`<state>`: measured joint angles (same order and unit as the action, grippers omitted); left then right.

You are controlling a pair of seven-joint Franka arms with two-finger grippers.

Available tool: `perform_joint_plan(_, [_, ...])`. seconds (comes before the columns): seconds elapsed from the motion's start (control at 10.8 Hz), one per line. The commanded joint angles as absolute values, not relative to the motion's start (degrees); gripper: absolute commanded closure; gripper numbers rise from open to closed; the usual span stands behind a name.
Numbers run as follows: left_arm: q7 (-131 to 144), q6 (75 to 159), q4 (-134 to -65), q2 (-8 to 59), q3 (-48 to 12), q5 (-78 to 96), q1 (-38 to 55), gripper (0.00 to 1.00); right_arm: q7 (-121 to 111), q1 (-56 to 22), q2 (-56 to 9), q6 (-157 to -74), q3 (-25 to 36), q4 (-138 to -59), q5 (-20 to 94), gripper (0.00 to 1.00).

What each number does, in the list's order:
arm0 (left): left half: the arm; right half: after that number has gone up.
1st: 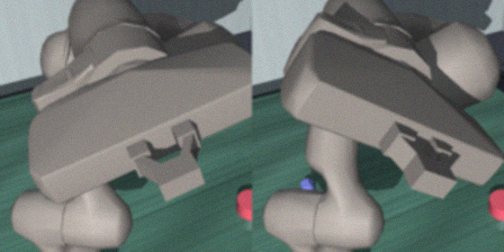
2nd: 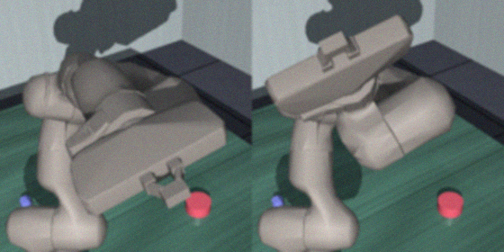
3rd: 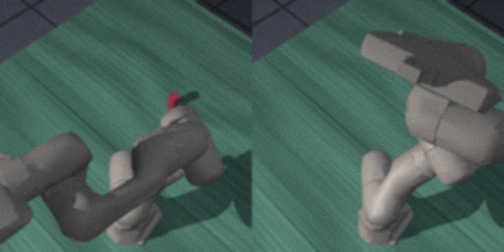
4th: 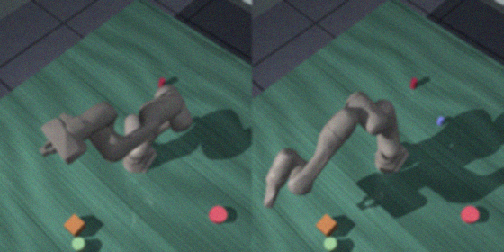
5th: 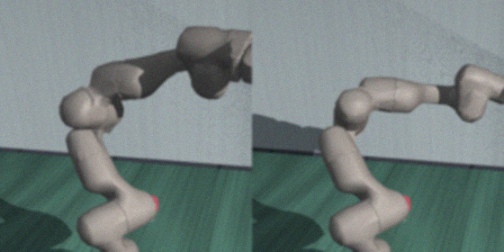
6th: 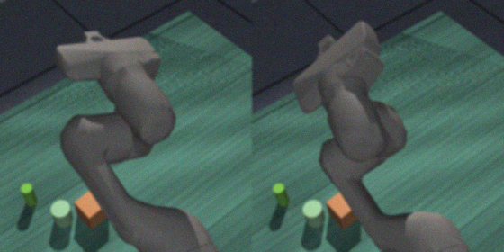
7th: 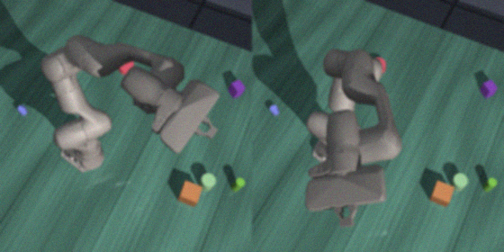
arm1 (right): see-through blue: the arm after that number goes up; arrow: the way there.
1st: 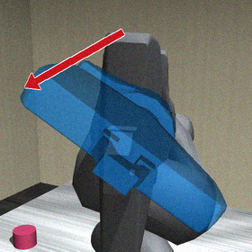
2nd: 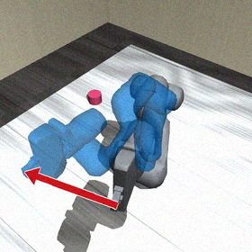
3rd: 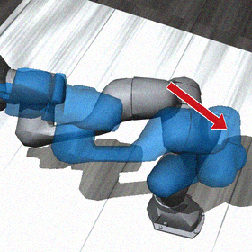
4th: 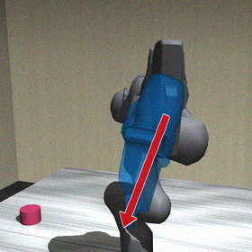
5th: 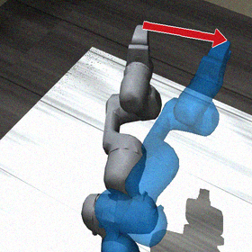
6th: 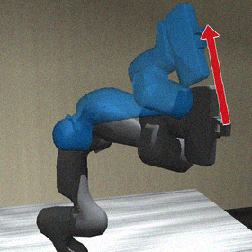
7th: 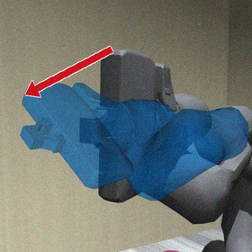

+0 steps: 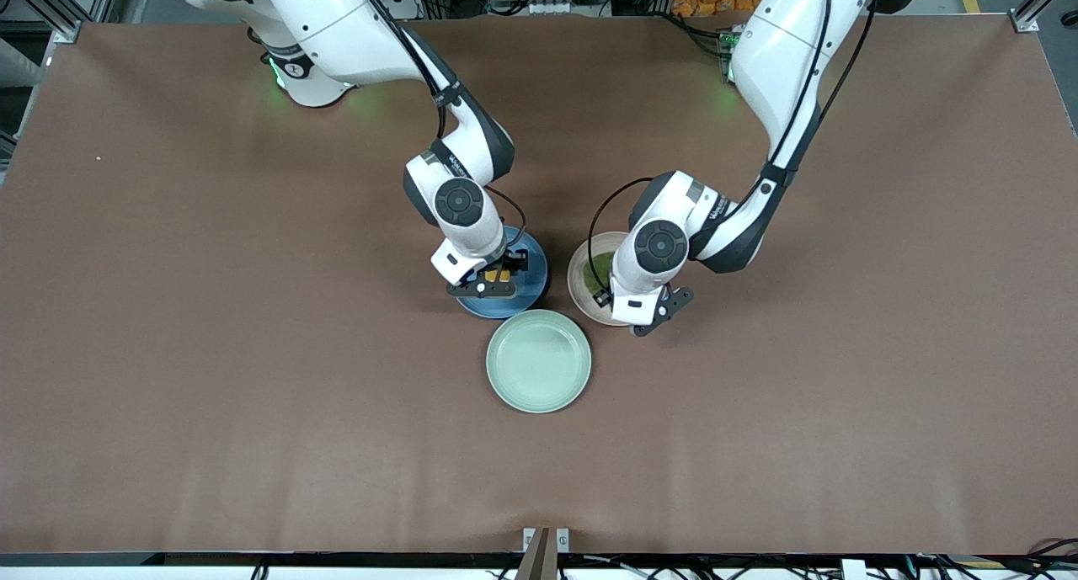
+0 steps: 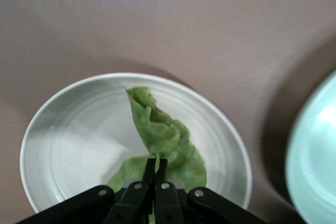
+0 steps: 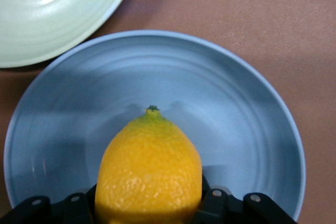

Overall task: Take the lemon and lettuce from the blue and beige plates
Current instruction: 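Lift the lemon with the right gripper while the left gripper carries the lettuce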

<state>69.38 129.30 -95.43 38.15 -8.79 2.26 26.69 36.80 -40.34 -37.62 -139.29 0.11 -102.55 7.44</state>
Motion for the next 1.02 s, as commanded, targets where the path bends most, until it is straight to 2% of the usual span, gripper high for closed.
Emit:
perform_joint_plan(0.0, [71.46,127.37,-96.07,32.89,-8.26,0.97,25.93,1.0,36.83,-39.64,-37.09,-134.68,0.17,-100.04,7.12,0.84])
perform_joint_plan(0.47, [63.49,119.11,-95.63,23.56,-8.26,0.18,16.98,1.0,32.37,-33.24,-36.57,-119.3,0.35,-91.33,6.94,0.84])
perform_joint_plan(0.93, [37.75,114.97,-95.89,24.42,-8.35,-0.26,1.26,1.0,15.5,-20.94,-34.28,-107.68,0.35,-87.54,4.23,0.84])
